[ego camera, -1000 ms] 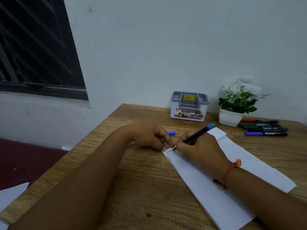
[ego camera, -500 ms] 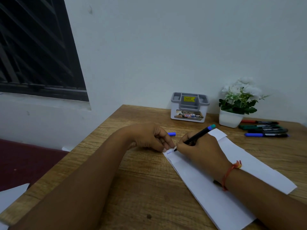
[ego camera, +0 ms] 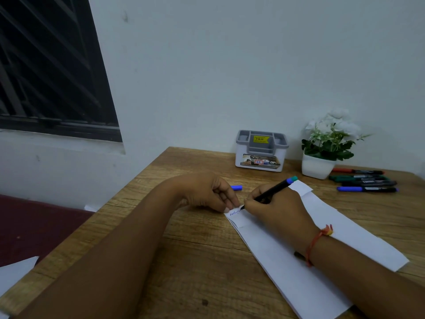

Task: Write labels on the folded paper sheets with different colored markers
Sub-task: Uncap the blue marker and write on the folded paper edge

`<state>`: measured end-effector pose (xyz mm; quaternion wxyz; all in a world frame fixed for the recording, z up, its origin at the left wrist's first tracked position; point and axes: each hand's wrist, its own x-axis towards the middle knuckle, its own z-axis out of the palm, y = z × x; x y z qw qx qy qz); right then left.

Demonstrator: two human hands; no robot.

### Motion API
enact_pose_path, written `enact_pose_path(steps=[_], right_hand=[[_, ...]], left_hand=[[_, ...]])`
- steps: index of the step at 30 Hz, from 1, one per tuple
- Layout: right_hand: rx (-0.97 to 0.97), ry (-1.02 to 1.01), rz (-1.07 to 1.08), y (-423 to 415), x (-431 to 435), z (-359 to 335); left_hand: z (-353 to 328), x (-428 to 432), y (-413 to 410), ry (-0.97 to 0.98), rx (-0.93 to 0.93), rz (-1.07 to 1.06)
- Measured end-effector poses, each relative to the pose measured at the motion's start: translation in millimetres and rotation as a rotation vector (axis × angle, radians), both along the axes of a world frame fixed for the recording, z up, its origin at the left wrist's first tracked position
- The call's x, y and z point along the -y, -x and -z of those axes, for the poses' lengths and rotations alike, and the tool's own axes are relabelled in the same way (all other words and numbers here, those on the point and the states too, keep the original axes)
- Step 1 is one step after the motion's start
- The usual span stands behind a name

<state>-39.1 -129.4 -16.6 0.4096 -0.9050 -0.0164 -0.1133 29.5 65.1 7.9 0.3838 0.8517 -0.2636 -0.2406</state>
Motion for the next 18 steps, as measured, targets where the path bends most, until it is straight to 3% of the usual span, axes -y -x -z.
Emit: enact_pose_path(steps=[18], right_hand=[[-0.022,-0.017,0.023,-4.0,0.2,1.7]], left_hand=[[-0.3,0.0,-1.7,0.005,-0.033,0.005]])
